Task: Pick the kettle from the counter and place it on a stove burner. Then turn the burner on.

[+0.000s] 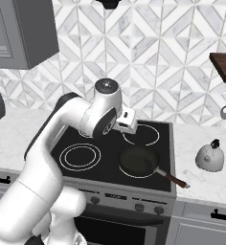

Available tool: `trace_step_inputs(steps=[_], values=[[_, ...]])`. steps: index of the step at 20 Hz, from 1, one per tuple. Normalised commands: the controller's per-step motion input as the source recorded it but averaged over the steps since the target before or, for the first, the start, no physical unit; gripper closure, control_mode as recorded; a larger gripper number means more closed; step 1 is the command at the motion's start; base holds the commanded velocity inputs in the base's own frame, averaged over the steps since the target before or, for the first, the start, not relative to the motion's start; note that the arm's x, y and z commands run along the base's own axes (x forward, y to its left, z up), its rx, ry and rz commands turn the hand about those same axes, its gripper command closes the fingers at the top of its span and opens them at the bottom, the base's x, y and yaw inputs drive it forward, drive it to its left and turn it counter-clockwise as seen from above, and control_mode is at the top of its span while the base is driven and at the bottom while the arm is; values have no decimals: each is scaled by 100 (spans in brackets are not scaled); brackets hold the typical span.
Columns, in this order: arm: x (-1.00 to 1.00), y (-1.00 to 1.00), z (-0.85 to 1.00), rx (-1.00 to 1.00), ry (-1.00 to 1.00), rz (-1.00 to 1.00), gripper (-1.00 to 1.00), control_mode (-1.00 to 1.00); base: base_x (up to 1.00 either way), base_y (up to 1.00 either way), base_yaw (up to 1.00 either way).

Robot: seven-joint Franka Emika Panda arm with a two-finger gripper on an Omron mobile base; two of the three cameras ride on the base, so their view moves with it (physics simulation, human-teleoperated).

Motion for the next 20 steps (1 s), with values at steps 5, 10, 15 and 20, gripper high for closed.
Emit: trace_step_inputs(steps=[5,10,15,20], values=[[0,-80,-26,0,0,-11,-100,-100,0,0,0],[0,-82,-39,-2,0,-11,-100,-100,0,0,0],[0,-97,-33,0,-1,-17,-100,-100,0,0,0],[0,-97,-17,0,0,-15,-100,-100,0,0,0]])
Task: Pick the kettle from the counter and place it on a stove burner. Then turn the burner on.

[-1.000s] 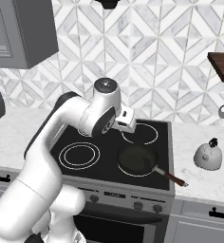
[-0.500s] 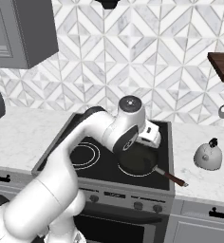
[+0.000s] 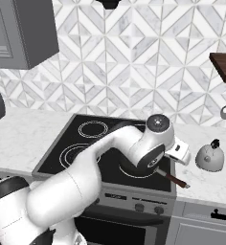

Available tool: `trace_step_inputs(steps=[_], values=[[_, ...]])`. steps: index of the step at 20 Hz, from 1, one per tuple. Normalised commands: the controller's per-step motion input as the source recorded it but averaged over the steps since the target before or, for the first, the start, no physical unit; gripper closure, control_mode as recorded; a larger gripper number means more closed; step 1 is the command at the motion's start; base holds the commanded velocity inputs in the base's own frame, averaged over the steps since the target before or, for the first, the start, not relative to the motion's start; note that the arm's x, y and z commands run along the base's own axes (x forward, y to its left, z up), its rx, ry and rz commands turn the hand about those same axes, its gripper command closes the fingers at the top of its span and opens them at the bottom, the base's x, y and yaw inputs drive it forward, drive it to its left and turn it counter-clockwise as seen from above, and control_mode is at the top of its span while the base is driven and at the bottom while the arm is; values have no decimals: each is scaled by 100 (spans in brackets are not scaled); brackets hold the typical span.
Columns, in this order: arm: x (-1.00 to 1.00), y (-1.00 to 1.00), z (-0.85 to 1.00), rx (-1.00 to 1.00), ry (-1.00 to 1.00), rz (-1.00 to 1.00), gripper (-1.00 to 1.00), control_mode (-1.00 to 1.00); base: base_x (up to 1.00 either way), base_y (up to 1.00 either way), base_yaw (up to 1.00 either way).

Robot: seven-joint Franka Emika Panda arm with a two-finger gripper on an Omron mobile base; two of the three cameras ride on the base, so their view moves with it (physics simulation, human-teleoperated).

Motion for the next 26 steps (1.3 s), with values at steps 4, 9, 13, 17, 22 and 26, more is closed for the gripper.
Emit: trace_step_inputs(steps=[4,9,13,17,22,26], values=[[0,-95,-13,0,0,-16,-100,-100,0,0,0],[13,-67,-10,0,0,-8,-100,-100,0,0,0],[8,-37,-9,0,-2,-2,-100,-100,0,0,0],[9,-15,0,2,-4,0,-100,-100,0,0,0],[31,0,-1,2,-3,0,-100,-100,0,0,0],[38,0,-6,0,-2,0,-100,-100,0,0,0]])
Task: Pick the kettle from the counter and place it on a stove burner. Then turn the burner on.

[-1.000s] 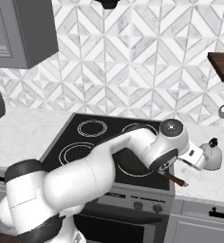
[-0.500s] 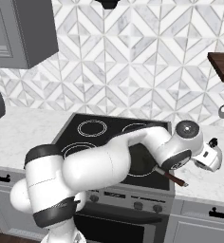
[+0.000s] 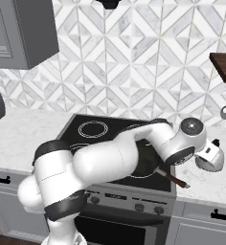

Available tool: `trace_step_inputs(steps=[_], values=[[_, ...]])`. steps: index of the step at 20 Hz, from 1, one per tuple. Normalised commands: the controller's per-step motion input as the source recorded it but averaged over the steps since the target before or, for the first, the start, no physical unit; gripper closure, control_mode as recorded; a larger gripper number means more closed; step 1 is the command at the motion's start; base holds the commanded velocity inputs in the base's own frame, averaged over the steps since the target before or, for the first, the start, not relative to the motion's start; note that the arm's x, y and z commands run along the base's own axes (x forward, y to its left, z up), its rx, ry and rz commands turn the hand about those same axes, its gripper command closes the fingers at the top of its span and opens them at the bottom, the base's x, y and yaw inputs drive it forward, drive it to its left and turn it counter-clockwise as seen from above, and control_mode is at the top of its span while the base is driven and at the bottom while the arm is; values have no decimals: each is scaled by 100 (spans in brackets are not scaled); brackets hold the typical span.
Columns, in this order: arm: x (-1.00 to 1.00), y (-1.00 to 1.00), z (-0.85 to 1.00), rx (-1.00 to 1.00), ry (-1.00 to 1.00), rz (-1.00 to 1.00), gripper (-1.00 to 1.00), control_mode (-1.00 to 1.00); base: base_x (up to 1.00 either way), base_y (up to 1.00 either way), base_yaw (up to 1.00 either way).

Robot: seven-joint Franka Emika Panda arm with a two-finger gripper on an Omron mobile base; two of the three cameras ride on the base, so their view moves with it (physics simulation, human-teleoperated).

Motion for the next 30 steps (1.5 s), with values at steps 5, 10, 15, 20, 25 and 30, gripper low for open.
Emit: trace_step_inputs(steps=[5,10,15,20,25,30], values=[[29,-11,-4,0,-2,0,-100,-100,0,0,0],[34,-26,-5,0,-3,0,-100,-100,0,0,0],[33,-28,-1,0,-2,0,-100,-100,0,0,0],[24,-33,-1,1,0,0,-100,-100,0,0,0],[11,-24,-15,1,0,0,-100,-100,0,0,0],[0,-2,-13,0,0,0,-100,-100,0,0,0]])
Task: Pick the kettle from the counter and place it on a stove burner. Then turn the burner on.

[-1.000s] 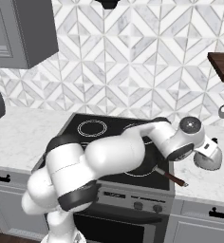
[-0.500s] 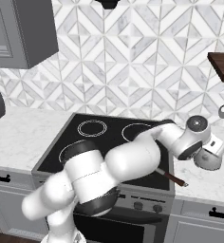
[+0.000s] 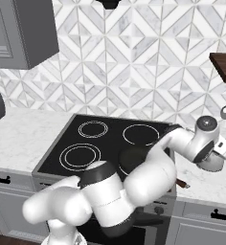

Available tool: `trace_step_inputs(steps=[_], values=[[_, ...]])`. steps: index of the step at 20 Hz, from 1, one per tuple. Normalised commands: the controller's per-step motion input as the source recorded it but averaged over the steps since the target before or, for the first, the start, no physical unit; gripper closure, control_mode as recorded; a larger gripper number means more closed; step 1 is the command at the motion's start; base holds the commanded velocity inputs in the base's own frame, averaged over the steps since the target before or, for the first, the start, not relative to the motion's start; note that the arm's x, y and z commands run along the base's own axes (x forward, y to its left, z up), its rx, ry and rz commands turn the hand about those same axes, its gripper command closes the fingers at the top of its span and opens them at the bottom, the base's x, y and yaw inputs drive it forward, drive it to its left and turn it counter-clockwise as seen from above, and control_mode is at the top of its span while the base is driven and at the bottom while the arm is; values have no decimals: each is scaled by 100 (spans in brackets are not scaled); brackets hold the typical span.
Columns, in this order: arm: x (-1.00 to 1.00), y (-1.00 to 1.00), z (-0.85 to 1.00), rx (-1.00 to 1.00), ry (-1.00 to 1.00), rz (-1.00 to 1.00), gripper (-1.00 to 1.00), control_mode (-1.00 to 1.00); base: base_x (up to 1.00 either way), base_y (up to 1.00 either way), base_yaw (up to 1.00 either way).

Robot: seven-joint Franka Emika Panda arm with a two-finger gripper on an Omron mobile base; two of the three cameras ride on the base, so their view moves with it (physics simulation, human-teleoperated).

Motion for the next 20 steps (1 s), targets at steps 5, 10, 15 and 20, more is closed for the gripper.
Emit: trace_step_inputs(steps=[5,10,15,20], values=[[0,0,-19,0,0,0,-100,-100,0,0,0],[0,0,-24,0,0,0,-100,-100,0,0,0],[10,-1,-2,1,-1,0,-100,-100,0,0,0],[19,-4,0,3,0,0,-100,-100,0,0,0]])
